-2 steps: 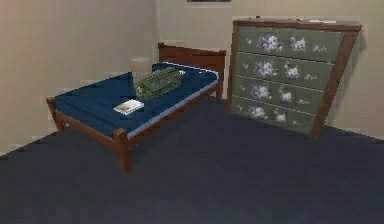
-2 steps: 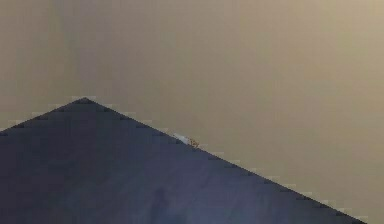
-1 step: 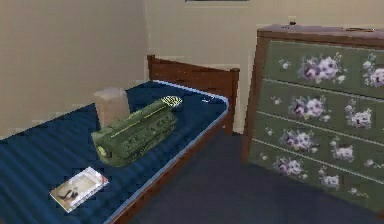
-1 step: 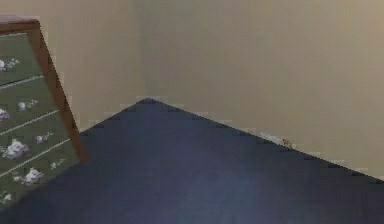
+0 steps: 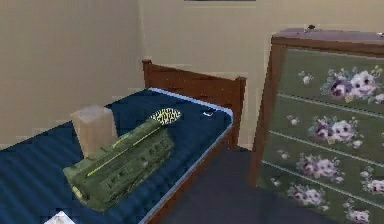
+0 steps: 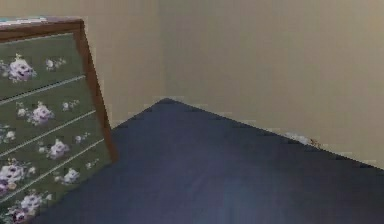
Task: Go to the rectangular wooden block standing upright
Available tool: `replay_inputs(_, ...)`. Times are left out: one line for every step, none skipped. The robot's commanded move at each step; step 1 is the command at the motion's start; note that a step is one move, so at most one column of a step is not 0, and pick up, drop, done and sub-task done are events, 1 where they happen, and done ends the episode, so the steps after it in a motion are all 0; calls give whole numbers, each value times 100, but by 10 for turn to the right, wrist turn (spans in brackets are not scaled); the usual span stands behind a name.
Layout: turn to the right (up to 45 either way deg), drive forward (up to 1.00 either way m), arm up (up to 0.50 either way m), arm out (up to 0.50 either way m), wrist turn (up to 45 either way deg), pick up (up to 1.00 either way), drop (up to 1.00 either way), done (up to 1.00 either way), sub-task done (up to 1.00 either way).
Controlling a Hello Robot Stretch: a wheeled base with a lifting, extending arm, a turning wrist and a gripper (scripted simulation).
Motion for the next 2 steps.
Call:
replay_inputs(-270, 0, 0, 0, 0, 0, 0, 0, 0)
replay_inputs(0, 0, 0, 0, 0, 0, 0, 100, 0)
